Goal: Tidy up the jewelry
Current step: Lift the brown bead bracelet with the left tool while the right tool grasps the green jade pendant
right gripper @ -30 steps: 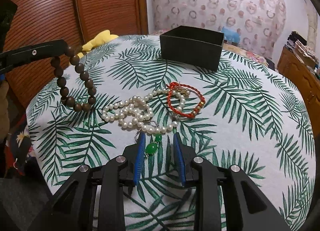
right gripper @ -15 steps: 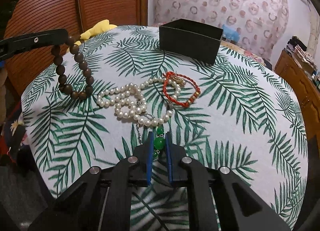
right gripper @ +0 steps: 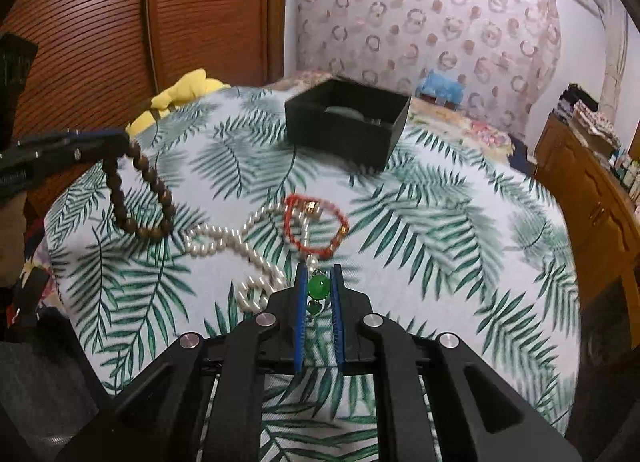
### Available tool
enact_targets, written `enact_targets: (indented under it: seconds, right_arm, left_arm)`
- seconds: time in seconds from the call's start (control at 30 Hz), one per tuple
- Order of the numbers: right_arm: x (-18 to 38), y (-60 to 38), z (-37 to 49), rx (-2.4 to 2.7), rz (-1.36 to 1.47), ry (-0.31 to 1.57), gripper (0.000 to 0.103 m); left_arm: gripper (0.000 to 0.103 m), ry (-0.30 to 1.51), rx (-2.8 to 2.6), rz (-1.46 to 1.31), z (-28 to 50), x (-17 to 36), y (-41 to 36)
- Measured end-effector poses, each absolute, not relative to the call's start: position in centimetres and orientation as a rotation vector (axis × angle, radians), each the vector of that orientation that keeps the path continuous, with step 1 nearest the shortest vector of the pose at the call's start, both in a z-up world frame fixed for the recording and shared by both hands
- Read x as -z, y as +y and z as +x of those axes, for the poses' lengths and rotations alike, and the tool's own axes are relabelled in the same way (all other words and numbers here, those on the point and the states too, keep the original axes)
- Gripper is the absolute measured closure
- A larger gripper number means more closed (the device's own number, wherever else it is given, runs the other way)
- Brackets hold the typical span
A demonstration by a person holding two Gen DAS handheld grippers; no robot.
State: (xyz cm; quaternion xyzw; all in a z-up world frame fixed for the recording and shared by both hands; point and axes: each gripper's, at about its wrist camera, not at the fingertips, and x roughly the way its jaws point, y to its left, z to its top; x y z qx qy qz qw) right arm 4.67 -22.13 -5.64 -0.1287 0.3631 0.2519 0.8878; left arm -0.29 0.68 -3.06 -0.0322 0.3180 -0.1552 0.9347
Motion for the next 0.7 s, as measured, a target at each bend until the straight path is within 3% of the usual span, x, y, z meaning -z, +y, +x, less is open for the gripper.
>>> enact_targets:
  seconds: [0.37,0.7]
  right_arm:
    - [0.8,-21.0,5.6,-0.540,-0.304,0.646,0.091]
    - [1.1,-21.6,7.5,-0.531,-0.284,0.663,0.090]
  left_arm:
    - [0.091,0.650,0.320,-0.069,-0.2,2.9,0.4]
    - [0.091,0.609,0.336,-0.044,1.5,1.0,0.0]
